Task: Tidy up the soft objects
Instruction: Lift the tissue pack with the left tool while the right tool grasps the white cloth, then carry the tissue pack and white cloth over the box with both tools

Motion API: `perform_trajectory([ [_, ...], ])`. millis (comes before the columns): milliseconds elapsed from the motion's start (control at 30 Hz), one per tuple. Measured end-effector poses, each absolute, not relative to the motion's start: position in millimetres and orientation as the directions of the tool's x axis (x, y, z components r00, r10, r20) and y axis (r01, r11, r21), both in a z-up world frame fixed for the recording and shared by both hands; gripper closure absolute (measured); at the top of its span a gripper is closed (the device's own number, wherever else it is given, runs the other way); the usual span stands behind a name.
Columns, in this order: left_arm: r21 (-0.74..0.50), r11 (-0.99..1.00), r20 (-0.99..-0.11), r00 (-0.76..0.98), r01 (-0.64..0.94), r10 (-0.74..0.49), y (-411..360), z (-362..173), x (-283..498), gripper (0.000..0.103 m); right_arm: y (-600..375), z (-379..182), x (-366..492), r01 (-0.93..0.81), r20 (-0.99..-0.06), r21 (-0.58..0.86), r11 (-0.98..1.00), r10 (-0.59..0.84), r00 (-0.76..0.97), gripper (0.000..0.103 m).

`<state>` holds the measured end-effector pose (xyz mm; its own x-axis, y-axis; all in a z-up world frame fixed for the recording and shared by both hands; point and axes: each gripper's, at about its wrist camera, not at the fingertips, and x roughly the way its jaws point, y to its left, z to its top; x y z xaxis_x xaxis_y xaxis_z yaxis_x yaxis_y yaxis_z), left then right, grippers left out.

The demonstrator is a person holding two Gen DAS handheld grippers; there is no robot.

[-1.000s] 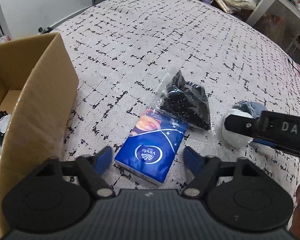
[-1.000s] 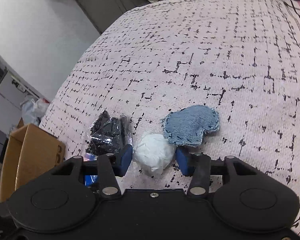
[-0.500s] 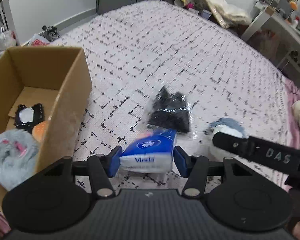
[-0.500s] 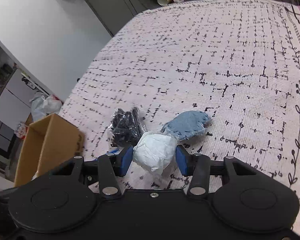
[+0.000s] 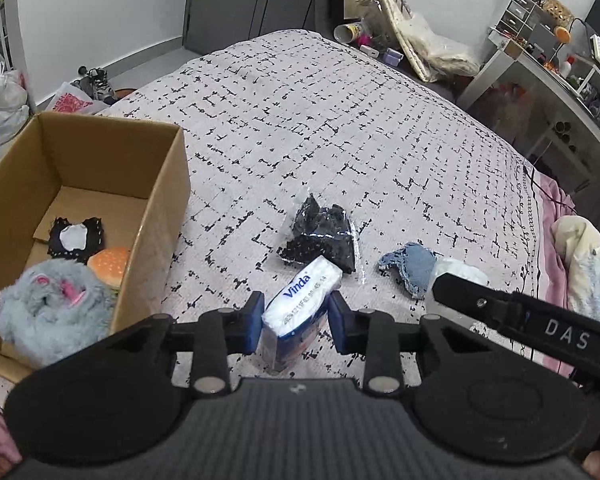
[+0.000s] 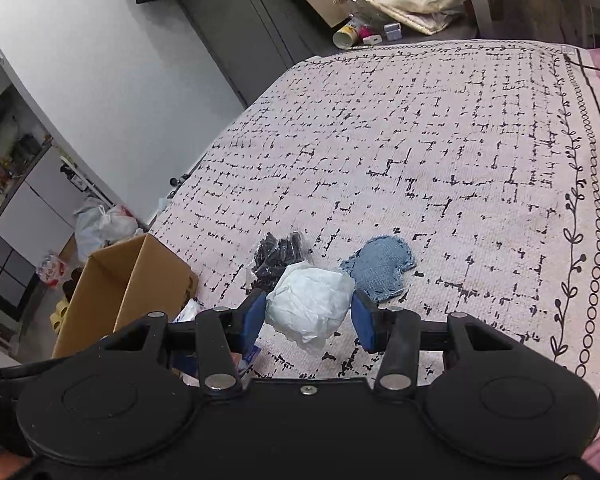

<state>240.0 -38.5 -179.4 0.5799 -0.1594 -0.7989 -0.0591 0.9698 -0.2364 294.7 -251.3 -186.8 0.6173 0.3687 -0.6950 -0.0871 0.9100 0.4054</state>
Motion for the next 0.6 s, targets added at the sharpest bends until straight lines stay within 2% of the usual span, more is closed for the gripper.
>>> perform_trajectory([
  [200,-0.264,0.963,-0.793,0.581,-0.058,-0.183,-33,-178,236,0.074,-247,-184,290,-0.091,-0.692,0.397,0.913,0.363,0.624,0.057],
  [300,-0.289,0.956,-0.778,0.596,-0.055,-0.201,-29,-173,235,0.081,-246,-184,288,-0.090,-0.688,0.395,0.914,0.359,0.631,0.057],
  [600,-0.321,0.945,-0.730,0.651,-0.061,-0.205,-14,-154,232,0.082,-241,-174,283,-0.122,-0.642,0.411,0.904,0.382,0.665,0.057],
])
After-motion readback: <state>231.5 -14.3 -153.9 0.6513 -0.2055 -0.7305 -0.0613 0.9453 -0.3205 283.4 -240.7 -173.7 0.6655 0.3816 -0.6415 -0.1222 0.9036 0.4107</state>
